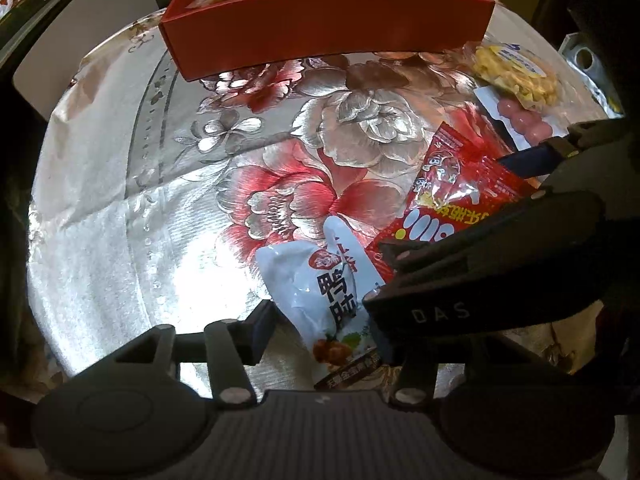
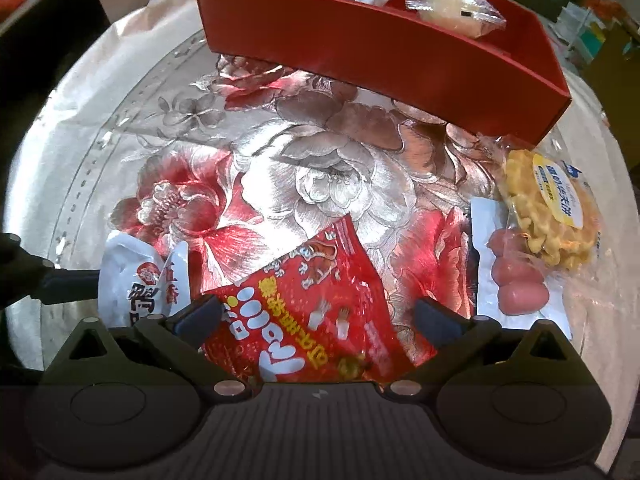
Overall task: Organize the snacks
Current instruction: 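Grasp the white duck-neck bag with the left gripper while the right grasps the red Trolli bag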
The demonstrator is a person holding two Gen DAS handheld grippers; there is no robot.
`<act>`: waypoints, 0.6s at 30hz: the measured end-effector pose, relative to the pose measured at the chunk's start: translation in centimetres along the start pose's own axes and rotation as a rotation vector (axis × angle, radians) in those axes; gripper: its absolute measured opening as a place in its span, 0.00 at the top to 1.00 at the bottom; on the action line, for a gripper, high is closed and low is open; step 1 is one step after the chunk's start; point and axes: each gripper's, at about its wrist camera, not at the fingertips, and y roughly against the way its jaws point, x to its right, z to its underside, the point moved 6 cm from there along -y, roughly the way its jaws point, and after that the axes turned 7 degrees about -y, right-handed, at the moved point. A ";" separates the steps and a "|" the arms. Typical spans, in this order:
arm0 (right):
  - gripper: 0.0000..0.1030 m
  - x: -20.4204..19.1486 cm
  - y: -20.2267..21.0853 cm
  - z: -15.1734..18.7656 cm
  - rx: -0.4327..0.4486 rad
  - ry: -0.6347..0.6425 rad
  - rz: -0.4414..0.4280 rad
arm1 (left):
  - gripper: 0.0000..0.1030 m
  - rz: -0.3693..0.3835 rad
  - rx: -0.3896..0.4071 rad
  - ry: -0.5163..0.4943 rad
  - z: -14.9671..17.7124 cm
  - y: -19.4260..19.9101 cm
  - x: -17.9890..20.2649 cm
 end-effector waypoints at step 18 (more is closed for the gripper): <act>0.30 0.9 1.4 -0.8 -0.008 0.057 -0.058 | 0.44 -0.023 0.006 -0.025 0.0 -0.2 0.0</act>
